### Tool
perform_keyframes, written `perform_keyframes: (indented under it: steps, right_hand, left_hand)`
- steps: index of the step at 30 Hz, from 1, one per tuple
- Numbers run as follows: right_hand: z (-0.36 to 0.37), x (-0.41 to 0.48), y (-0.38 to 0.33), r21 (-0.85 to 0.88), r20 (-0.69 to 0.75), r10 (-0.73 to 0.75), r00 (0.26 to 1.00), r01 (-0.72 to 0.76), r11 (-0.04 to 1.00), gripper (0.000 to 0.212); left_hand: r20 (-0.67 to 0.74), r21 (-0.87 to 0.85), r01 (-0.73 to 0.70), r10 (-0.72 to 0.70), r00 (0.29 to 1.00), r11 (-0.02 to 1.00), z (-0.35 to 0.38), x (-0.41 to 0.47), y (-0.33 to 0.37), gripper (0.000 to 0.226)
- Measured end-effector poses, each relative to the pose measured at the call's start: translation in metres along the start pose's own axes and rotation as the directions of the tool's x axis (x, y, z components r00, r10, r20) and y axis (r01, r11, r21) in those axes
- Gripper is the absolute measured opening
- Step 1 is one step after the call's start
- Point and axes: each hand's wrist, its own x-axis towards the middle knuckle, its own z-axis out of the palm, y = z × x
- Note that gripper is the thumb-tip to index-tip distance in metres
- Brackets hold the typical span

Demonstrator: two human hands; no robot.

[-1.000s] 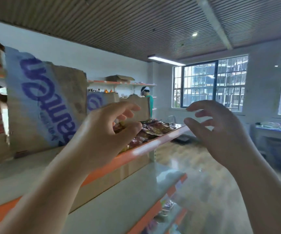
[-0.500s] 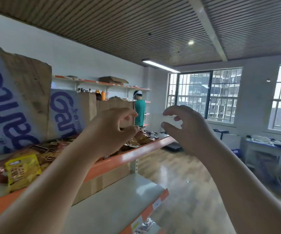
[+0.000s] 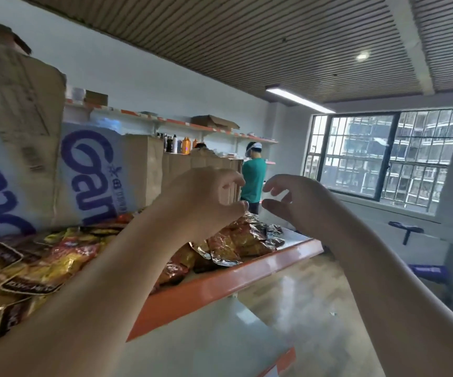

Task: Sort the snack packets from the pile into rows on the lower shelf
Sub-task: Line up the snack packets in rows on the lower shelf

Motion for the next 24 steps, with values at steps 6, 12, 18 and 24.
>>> perform_keyframes:
  steps: [6,12,18,24]
  right_hand:
    - [0.032,0.046,0.036,0.065,0.029,-0.081,0.996,0.079,0.995,0.022]
    - [0.065,0.096,0.089,0.166,0.101,-0.128,0.987,0.111,0.980,0.020]
    - [0.101,0.149,0.137,0.228,0.233,-0.176,0.956,0.122,0.966,0.015]
    - [0.135,0.187,0.170,0.277,0.341,-0.285,0.896,0.194,0.941,0.018]
  left_hand:
    - [0.087,0.120,0.090,-0.101,0.991,0.989,0.021,0.028,-0.015,0.047]
    - [0.169,0.263,0.238,-0.288,0.943,0.935,0.056,0.065,-0.027,0.043]
    - [0.221,0.310,0.360,-0.435,0.873,0.880,0.098,0.118,-0.038,0.037]
    - [0.243,0.363,0.418,-0.518,0.820,0.833,0.151,0.155,-0.054,0.023]
